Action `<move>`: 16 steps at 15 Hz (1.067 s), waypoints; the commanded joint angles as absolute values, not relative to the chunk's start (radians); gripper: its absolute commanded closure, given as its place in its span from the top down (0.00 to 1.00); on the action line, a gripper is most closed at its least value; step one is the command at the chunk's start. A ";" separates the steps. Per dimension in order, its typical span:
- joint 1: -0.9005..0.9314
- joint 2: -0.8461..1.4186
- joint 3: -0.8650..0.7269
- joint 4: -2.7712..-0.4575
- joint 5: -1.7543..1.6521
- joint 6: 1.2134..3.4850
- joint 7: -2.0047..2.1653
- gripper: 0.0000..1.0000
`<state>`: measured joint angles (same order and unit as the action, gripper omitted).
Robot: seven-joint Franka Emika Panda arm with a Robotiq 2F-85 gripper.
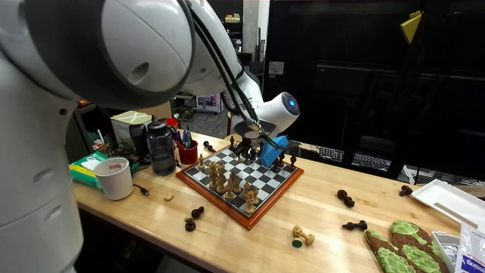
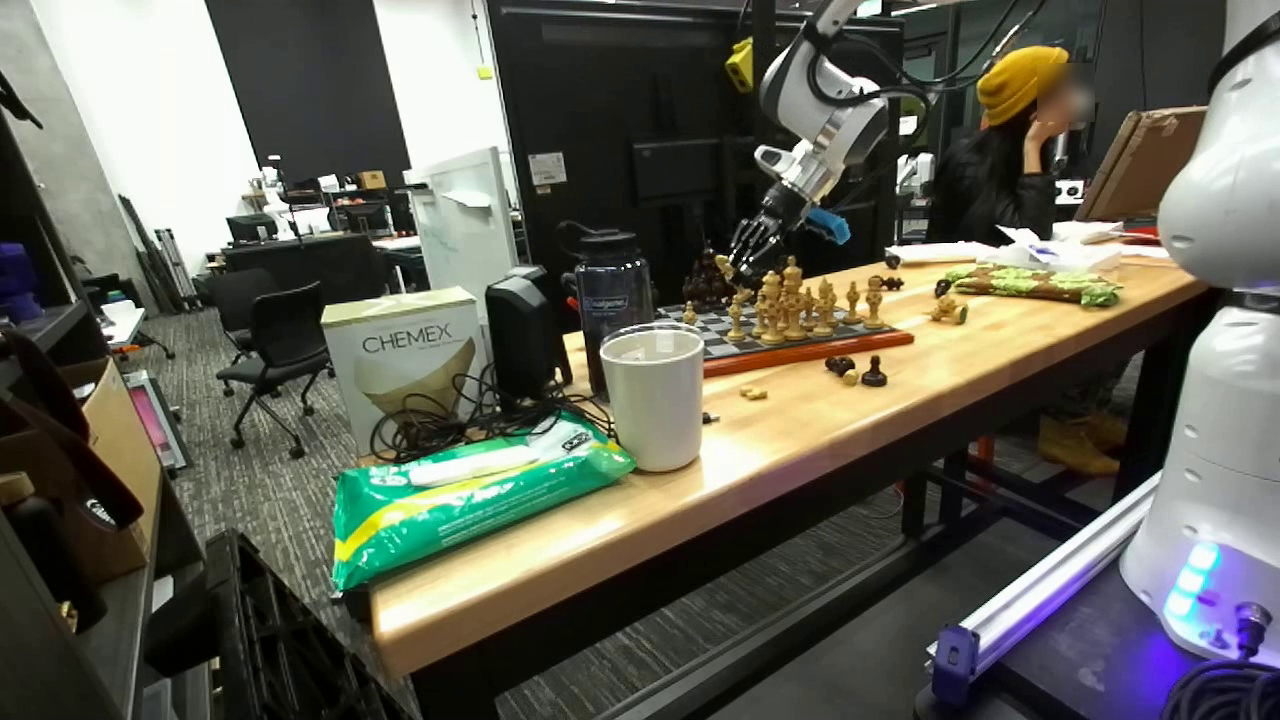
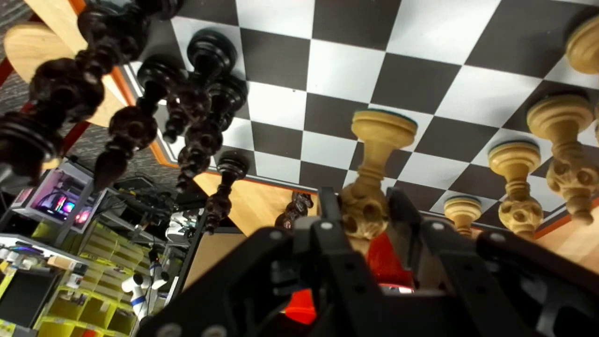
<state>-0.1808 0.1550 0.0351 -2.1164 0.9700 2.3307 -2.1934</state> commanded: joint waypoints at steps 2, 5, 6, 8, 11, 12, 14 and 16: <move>-0.178 0.149 -0.011 -2.134 1.084 2.270 -2.367 0.07; -0.181 0.170 -0.037 -2.118 1.124 2.221 -2.410 0.07; -0.185 0.179 -0.045 -2.112 1.144 2.202 -2.423 0.07; -0.184 0.193 -0.060 -2.105 1.159 2.176 -2.431 0.07; -0.187 0.215 -0.077 -2.096 1.180 2.155 -2.470 0.07; -0.189 0.223 -0.081 -2.092 1.189 2.146 -2.489 0.07; -0.191 0.243 -0.087 -2.083 1.209 2.129 -2.523 0.07; -0.195 0.260 -0.092 -2.078 1.239 2.114 -2.557 0.07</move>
